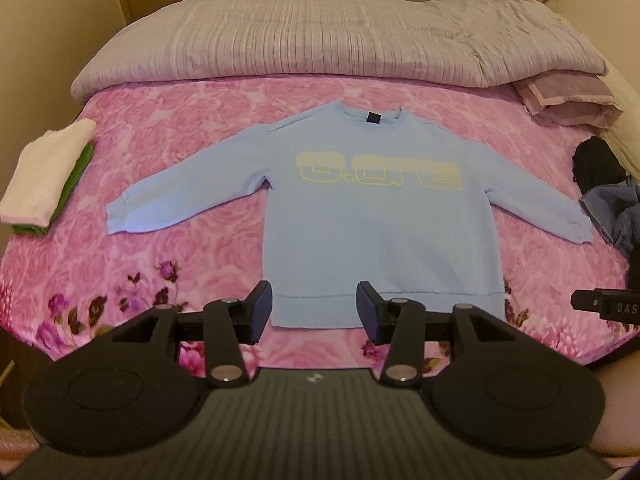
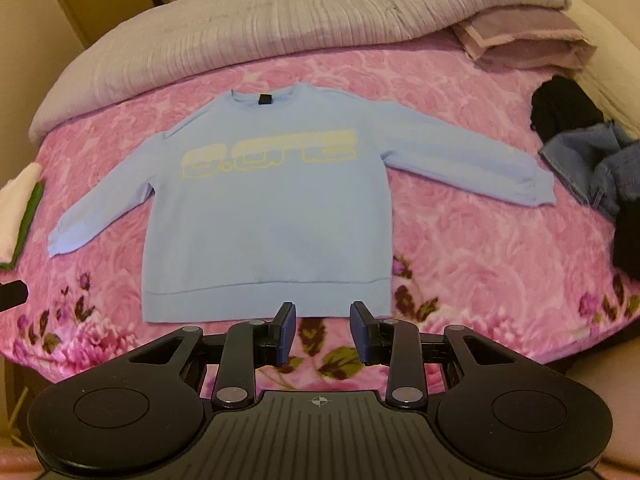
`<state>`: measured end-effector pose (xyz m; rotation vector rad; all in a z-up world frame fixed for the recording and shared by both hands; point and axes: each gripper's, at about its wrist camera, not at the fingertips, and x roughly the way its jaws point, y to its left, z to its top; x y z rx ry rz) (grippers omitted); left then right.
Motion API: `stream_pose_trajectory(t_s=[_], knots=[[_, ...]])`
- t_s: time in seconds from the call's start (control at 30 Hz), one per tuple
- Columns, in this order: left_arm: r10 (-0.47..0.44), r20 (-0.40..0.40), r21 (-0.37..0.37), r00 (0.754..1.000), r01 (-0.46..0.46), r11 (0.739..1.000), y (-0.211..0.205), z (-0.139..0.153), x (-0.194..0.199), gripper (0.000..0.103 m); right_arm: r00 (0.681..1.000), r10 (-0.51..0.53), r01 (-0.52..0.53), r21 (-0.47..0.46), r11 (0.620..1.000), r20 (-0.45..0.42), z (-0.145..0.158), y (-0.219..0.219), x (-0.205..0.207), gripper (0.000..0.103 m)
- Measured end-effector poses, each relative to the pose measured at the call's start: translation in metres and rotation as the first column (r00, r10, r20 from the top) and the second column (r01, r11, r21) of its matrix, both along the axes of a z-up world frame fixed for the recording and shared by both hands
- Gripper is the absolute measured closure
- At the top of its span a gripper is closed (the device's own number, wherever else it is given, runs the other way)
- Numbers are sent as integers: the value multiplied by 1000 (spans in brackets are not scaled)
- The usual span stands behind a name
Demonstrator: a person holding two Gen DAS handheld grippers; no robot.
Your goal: Fold clothes
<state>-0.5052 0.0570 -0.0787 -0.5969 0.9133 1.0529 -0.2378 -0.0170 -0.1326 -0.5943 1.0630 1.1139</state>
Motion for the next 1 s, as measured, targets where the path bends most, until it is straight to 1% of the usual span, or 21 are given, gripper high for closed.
stream_pose_trajectory(t_s=[0.23, 0.3, 0.57, 0.8, 1.0], knots=[[67, 6, 8, 998, -67, 998, -23, 0, 25, 60, 998, 61, -61, -6, 998, -7, 0, -8, 31, 69], [89, 10, 11, 996, -90, 996, -28, -1, 31, 58, 997, 81, -81, -5, 997, -9, 0, -8, 40, 69], [160, 21, 19, 987, -161, 987, -46, -1, 55, 58, 987, 159, -159, -3, 987, 3, 0, -4, 68, 69], [188, 37, 6, 981, -189, 982, -50, 3, 65, 58, 975, 218, -218, 12, 976, 32, 9, 2, 78, 69], [178, 30, -7, 984, -178, 984, -42, 3, 77, 58, 977, 210, -210, 24, 977, 33, 14, 8, 87, 68]])
